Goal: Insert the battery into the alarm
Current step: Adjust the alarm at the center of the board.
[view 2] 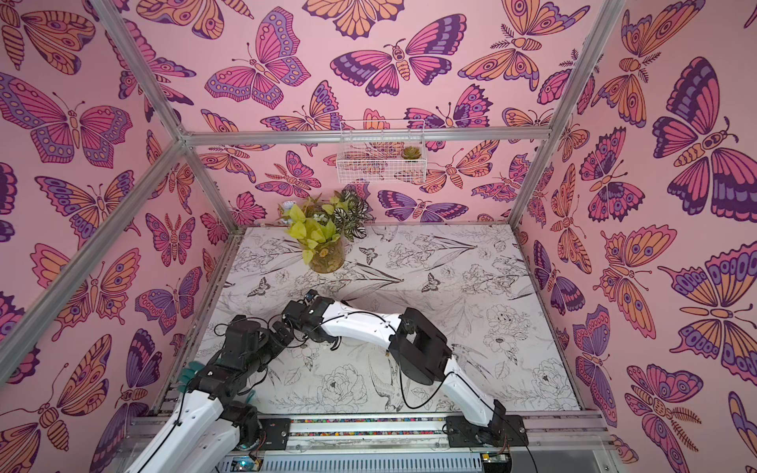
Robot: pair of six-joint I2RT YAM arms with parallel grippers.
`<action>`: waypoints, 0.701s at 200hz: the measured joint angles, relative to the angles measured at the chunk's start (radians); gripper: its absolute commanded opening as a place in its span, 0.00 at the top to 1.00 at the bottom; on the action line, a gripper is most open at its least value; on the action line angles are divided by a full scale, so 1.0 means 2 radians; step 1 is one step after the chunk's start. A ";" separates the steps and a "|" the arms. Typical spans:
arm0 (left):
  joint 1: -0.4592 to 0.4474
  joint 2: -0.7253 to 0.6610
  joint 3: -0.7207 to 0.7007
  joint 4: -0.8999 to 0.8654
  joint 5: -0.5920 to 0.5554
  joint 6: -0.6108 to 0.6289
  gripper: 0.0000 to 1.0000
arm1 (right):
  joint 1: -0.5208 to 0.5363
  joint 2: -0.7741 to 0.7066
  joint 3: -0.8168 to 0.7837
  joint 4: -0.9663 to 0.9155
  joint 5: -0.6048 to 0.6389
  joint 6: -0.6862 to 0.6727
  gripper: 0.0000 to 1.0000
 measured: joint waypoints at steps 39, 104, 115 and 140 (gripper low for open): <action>0.000 -0.007 0.002 -0.013 -0.001 0.002 0.04 | 0.005 -0.012 -0.035 0.032 -0.029 0.010 0.34; 0.000 0.092 0.061 0.007 0.071 0.064 0.26 | 0.005 -0.206 -0.221 0.123 -0.114 0.041 0.57; 0.000 0.127 0.080 0.019 0.091 0.078 0.36 | 0.005 -0.246 -0.252 0.142 -0.129 0.050 0.65; 0.000 0.197 0.115 0.050 0.124 0.114 0.49 | 0.001 -0.303 -0.316 0.178 -0.159 0.075 0.77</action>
